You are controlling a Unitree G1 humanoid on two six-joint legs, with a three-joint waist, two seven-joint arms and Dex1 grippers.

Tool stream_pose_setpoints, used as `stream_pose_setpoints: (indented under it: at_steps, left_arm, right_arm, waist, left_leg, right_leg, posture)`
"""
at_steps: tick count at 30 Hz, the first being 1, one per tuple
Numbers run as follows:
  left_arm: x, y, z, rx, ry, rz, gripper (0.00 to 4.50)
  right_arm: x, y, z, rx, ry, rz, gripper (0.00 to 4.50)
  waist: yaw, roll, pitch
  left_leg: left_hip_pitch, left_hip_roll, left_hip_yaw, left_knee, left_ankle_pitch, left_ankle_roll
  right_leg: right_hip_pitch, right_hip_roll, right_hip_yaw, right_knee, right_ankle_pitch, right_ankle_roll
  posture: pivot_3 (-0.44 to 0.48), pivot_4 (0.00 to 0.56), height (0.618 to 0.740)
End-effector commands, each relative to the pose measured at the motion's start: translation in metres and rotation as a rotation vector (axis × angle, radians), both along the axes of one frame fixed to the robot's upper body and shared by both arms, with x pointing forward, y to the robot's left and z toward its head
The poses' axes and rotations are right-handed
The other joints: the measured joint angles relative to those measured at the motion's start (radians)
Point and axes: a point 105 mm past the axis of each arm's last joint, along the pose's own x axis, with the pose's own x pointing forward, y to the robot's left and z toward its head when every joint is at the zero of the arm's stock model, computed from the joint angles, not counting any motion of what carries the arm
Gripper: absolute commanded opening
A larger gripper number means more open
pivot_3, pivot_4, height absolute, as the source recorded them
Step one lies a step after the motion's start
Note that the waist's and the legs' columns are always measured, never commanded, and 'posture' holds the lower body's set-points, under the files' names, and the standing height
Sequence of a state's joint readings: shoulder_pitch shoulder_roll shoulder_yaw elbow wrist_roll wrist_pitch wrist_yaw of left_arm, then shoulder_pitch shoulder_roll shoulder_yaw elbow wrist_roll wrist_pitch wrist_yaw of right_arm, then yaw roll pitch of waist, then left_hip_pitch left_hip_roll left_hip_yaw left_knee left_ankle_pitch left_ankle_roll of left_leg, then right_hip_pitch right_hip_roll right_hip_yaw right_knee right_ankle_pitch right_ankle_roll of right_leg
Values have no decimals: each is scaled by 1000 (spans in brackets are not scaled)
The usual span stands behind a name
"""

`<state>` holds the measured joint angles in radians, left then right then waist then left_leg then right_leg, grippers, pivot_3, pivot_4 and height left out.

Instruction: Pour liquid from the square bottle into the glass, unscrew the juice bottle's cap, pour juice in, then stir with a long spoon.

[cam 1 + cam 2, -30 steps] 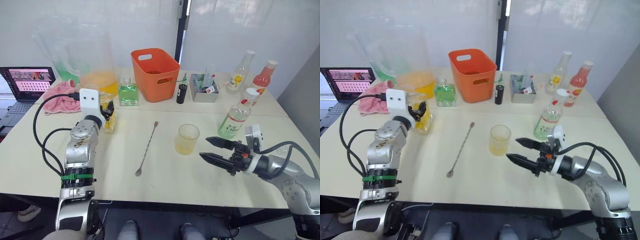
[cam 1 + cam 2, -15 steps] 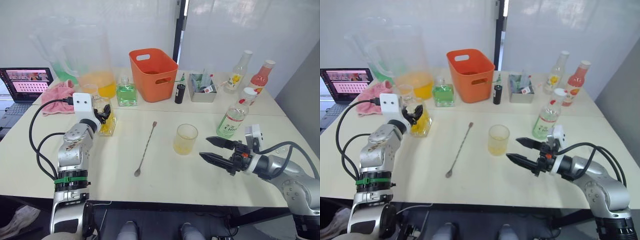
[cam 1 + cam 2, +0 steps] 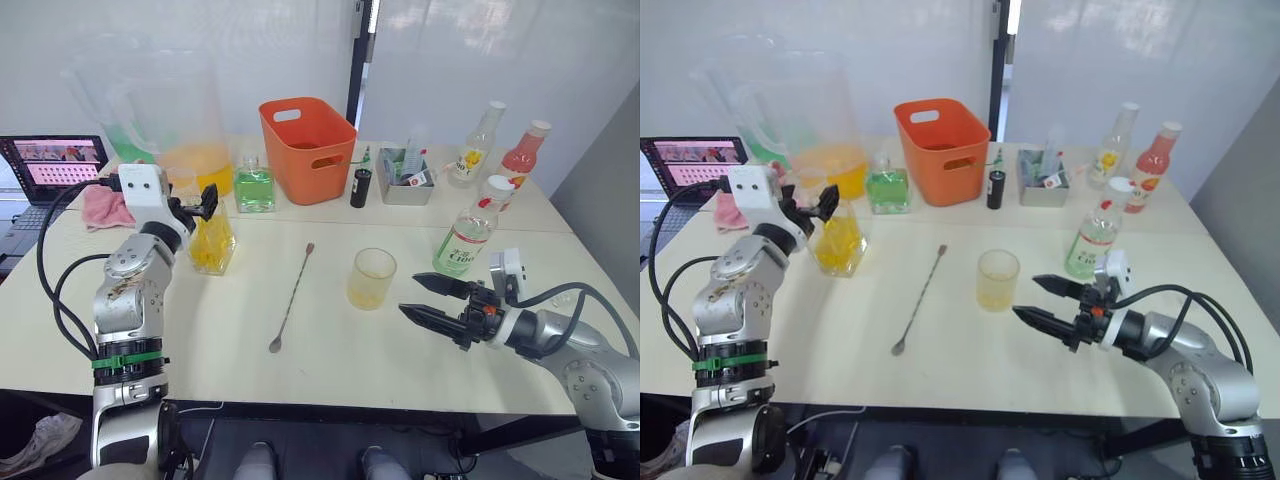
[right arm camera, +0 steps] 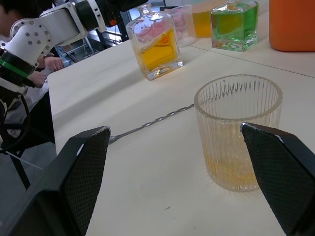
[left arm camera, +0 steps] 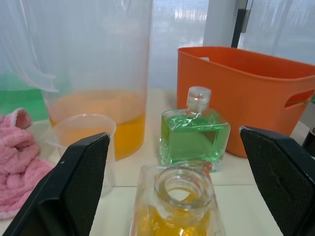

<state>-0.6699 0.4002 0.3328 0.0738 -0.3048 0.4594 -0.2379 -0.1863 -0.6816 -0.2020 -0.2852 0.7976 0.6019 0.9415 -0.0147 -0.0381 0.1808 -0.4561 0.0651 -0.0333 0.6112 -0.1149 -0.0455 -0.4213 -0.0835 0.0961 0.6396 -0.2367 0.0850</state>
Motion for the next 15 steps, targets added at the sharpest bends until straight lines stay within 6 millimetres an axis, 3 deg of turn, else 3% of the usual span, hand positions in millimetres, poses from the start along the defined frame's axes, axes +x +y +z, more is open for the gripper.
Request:
stream_pose_setpoints:
  at_steps: [1, 3, 6, 9, 15]
  left_arm:
    - [-13, -12, 52, 7, -187, -73, 4461]
    - [-19, -26, 66, -27, -235, -190, 4461]
    - [-29, -54, 72, 16, -223, -378, 4461]
    - [-49, -86, 61, 174, -149, -599, 4461]
    - [-81, -100, 41, 290, -85, -756, 4461]
  right_arm:
    - [-2, -2, 13, -6, -45, 4, 4500]
    - [-1, -3, 15, -6, -57, 0, 4500]
    - [3, -6, 23, -1, -105, -24, 4500]
    - [10, -15, 27, -42, -147, -57, 4500]
    - [16, -33, 38, -96, -191, -88, 4500]
  waist:
    - [0, 0, 0]
    - [0, 0, 0]
    - [0, 0, 0]
    - [-5, 0, 0]
    - [-12, 0, 0]
  left_leg:
    - [0, 0, 0, 0, 0, 0]
    - [0, 0, 0, 0, 0, 0]
    - [0, 0, 0, 0, 0, 0]
    - [1, 0, 0, -1, 0, 0]
    - [1, 1, 0, -1, 0, 0]
  right_leg:
    - [0, 0, 0, 0, 0, 0]
    - [0, 0, 0, 0, 0, 0]
    - [0, 0, 0, 0, 0, 0]
    - [0, 0, 0, 0, -1, 1]
    - [0, 0, 1, 1, -2, 0]
  posture:
    - [0, 150, 725]
    - [0, 150, 725]
    - [0, 150, 725]
    - [0, 150, 725]
    - [0, 150, 725]
